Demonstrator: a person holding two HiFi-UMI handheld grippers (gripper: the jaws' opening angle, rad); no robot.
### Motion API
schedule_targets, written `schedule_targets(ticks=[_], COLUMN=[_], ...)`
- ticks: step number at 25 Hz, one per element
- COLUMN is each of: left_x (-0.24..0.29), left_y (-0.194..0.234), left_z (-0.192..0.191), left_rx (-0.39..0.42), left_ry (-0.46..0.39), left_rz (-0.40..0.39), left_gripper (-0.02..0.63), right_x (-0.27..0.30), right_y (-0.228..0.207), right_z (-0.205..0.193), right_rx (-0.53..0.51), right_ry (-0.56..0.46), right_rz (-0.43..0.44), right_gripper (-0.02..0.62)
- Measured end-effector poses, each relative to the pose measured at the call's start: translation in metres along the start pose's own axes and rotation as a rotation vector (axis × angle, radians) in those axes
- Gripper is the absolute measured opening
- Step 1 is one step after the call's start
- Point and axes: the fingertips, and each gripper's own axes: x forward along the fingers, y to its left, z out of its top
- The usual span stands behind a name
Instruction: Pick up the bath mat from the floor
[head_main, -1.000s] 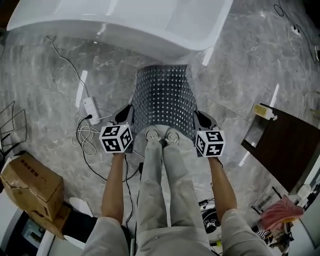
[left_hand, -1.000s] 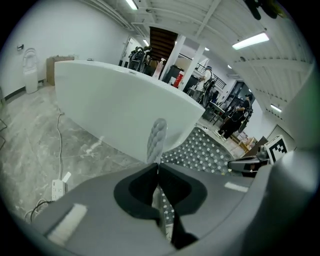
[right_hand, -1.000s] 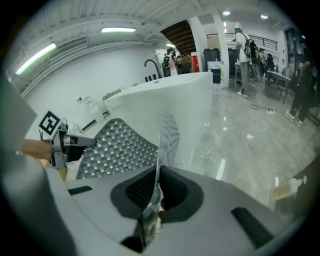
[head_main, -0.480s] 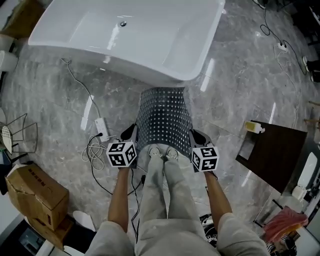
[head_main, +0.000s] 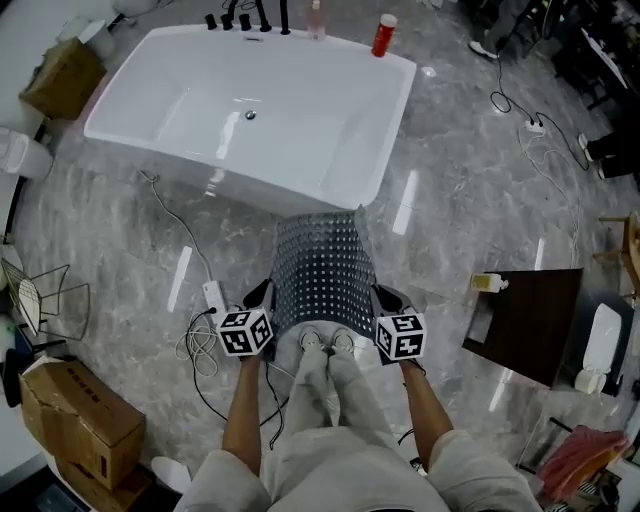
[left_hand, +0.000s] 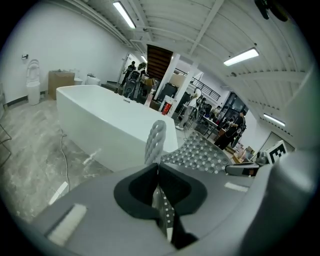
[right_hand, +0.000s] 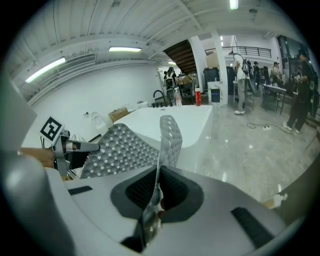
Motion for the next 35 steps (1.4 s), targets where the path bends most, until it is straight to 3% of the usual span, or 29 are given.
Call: schedule_targets(ticks=[18,35], left_x=[-0.057,-0.1], left_y=[-0.062,-0.097], left_z=[0.089,0.088], left_rx=[0.076,0.128], left_ry=[-0.077,-0.106], left_rz=[-0.057,-0.066], left_gripper=[0.02,0.02], right_x=[-0.077,-0.133], right_y=[0.01,0.017], right_z=[0.083,0.081], right_rx=[0.006,-0.025], right_ry=[-0.109,-0.152], right_rz=[-0.016,-0.02], right_gripper=[0.026,0.025])
